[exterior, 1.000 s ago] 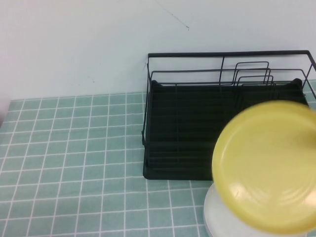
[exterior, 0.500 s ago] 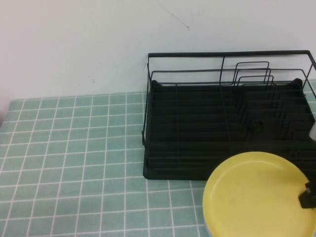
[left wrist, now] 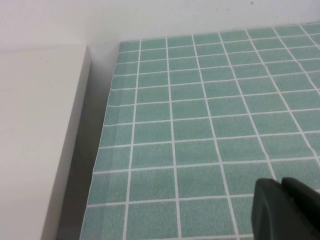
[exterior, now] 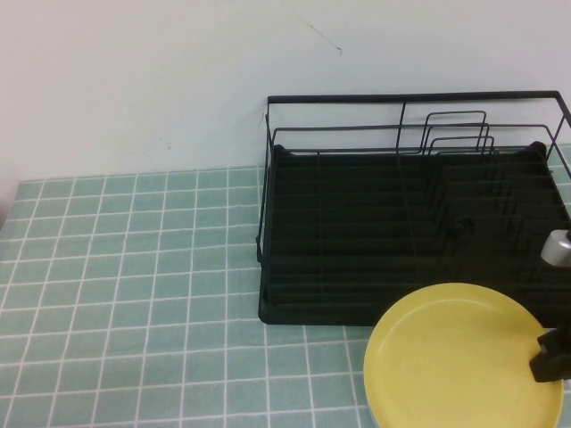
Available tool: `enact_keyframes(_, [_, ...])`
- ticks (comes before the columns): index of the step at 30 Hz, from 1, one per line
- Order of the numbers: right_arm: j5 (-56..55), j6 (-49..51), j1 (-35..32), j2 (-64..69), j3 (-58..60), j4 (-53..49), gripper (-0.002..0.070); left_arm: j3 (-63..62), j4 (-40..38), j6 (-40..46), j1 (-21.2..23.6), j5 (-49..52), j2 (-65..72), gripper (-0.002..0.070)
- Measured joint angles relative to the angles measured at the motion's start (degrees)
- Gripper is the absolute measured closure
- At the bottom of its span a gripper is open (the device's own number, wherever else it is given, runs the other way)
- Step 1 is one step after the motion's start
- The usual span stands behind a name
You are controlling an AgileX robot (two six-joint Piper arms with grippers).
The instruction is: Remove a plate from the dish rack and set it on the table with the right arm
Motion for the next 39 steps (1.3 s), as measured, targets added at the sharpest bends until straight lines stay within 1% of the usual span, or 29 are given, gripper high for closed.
enact_keyframes(2, [0.0,-0.66,0.0,0.0,0.0,0.0,0.0568,0.0,0.0,0.0,0.0,0.0,0.0,0.0678])
enact_keyframes(4, [0.24,-0.81,0.0,0.0,0.0,-0.41,0.0499,0.0,0.0,0.0,0.0,0.0,0.0,0.0678])
enact_keyframes(6, [0.36,0.71,0.0,0.0,0.0,-1.19,0.0406,0.0,0.0,0.0,0.0,0.0,0.0,0.0678])
enact_keyframes(9, [0.44,3.94,0.0,0.0,-0.21,-4.4,0.0307,0.0,0.0,0.0,0.0,0.0,0.0,0.0678])
enact_keyframes(11, [1.1,6.48,0.0,0.0,-1.03,-7.16,0.0279,0.0,0.0,0.0,0.0,0.0,0.0,0.0678])
enact_keyframes(13, [2.48,9.87,0.0,0.0,-2.14,-10.9,0.0267,0.0,0.0,0.0,0.0,0.0,0.0,0.0678])
enact_keyframes(17, [5.38,14.52,0.0,-2.43,-3.85,-16.76,0.0263,0.0,0.0,0.0,0.0,0.0,0.0,0.0678])
enact_keyframes(19, [6.84,15.32,0.0,-5.18,-4.4,-18.06,0.0272,0.0,0.0,0.0,0.0,0.0,0.0,0.0678])
enact_keyframes(20, [7.72,15.46,0.0,-7.51,-4.64,-18.32,0.029,0.0,0.0,0.0,0.0,0.0,0.0,0.0678])
enact_keyframes(23, [10.17,15.1,0.0,-13.66,-4.77,-18.57,0.0413,0.0,0.0,0.0,0.0,0.0,0.0,0.0678])
enact_keyframes(25, [11.78,14.83,0.0,-19.05,-4.77,-18.71,0.0549,0.0,0.0,0.0,0.0,0.0,0.0,0.0678])
enact_keyframes(26, [12.39,14.83,0.0,-21.81,-4.77,-18.71,0.0594,0.0,0.0,0.0,0.0,0.0,0.0,0.0678])
enact_keyframes(27, [12.81,14.83,0.0,-24.57,-4.77,-18.8,0.0622,0.0,0.0,0.0,0.0,0.0,0.0,0.0678])
enact_keyframes(31, [14.37,14.83,0.0,-34.06,-4.77,-18.72,0.0666,0.0,0.0,0.0,0.0,0.0,0.0,0.0678])
enact_keyframes(37, [15.5,14.83,0.0,-43.51,-4.77,-18.15,0.0675,0.0,0.0,0.0,0.0,0.0,0.0,0.0678])
enact_keyframes(39, [15.61,14.83,0.0,-45.34,-4.77,-19.59,0.0676,0.0,0.0,0.0,0.0,0.0,0.0,0.0678])
